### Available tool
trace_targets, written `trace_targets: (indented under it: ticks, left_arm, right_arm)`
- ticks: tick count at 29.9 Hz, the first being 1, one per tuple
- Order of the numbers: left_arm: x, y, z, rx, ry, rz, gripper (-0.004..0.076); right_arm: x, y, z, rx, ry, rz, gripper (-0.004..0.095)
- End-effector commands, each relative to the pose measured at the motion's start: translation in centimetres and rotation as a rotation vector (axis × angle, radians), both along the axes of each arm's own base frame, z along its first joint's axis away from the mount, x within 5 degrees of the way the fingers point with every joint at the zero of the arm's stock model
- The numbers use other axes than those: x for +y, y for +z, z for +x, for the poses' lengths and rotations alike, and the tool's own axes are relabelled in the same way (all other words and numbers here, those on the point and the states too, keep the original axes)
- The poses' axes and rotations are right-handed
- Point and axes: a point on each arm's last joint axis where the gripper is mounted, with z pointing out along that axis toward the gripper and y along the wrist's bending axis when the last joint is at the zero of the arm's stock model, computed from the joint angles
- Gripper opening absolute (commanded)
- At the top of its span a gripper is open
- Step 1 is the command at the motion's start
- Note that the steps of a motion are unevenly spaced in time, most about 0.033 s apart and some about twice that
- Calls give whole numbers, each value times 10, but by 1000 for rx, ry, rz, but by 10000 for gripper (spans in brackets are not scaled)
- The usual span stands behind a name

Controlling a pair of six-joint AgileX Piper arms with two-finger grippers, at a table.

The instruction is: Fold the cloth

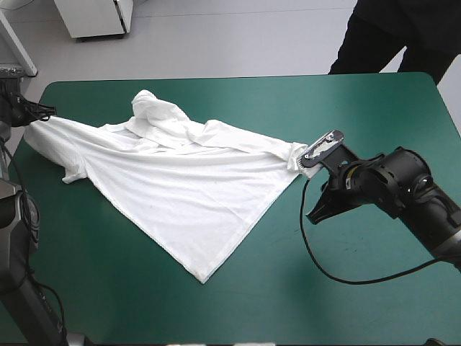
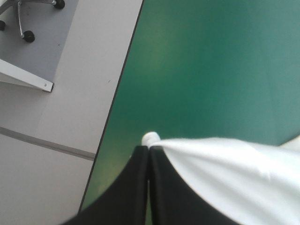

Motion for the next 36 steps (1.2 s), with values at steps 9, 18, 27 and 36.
trace_targets:
  ticks: [9,18,27,36]
  left_arm:
    - [8,-24,26,-35,-41,8,-6]
    - [-2,-23,16,82,-120,-62,253]
    - [-46,64,-30,-20,-188,-250,520]
    - [-169,125,-105,-20,-462,-343,514]
  right_arm:
    - [0,16,-2,-78,11,28,214]
    - [3,14,-6,-26,24,61,216]
    - [19,14,-18,-32,112,13,273]
    - [13,47,-21,-142,88,38,402]
